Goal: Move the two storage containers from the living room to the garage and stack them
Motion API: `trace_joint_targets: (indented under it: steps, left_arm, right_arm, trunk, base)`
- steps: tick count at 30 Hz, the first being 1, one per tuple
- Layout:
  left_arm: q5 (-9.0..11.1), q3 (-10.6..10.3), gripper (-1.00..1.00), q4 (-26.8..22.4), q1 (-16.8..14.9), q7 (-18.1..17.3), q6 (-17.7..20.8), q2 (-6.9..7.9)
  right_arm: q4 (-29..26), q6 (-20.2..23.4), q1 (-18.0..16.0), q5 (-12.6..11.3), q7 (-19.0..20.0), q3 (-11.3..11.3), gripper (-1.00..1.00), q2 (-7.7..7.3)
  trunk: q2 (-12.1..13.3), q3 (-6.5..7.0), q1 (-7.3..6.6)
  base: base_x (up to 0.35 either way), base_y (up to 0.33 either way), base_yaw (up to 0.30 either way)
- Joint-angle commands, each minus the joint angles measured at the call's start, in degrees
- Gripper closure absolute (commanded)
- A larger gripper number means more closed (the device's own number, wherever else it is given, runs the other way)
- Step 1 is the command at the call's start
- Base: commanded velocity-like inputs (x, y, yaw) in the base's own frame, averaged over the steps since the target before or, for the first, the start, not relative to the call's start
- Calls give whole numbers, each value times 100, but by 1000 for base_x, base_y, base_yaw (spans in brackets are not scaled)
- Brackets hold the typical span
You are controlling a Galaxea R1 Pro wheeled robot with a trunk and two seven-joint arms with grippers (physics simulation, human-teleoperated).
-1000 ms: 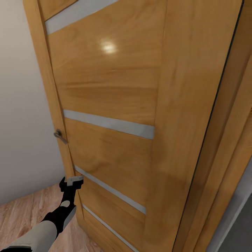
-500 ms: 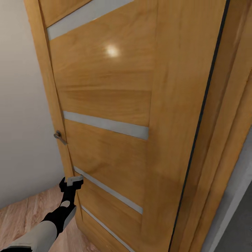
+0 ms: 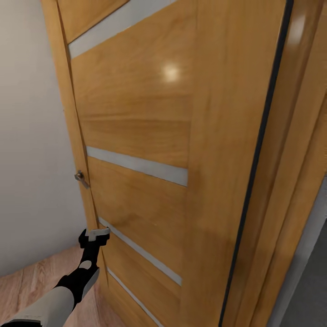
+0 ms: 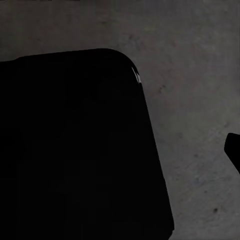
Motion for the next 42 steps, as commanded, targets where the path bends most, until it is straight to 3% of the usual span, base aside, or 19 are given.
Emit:
trace_joint_targets:
  steps: [1, 17, 25, 42]
  left_arm:
    - [-105, -114, -100, -6, -7, 16, 14, 0]
    - [-139, -143, -100, -5, 6, 13, 14, -19]
    - [-430, -594, -100, 6, 16, 21, 19, -27]
    - [-447, -649, -100, 8, 20, 40, 22, -61]
  right_arm:
    - [-11, -20, 3, -32, 17, -24, -100, 3]
    - [-11, -17, -17, -21, 16, -17, -100, 12]
    - [-11, -16, -23, -27, 16, -17, -100, 12]
    - [-11, -17, -23, -28, 16, -17, -100, 11]
  trunk:
    - [-3, 4, 0]
    - [-3, 121, 0]
    - [-3, 179, 0]
    - [-3, 303, 0]
  base:
    - [6, 0, -89]
    - [2, 0, -89]
    - [28, 0, -89]
    - [1, 0, -89]
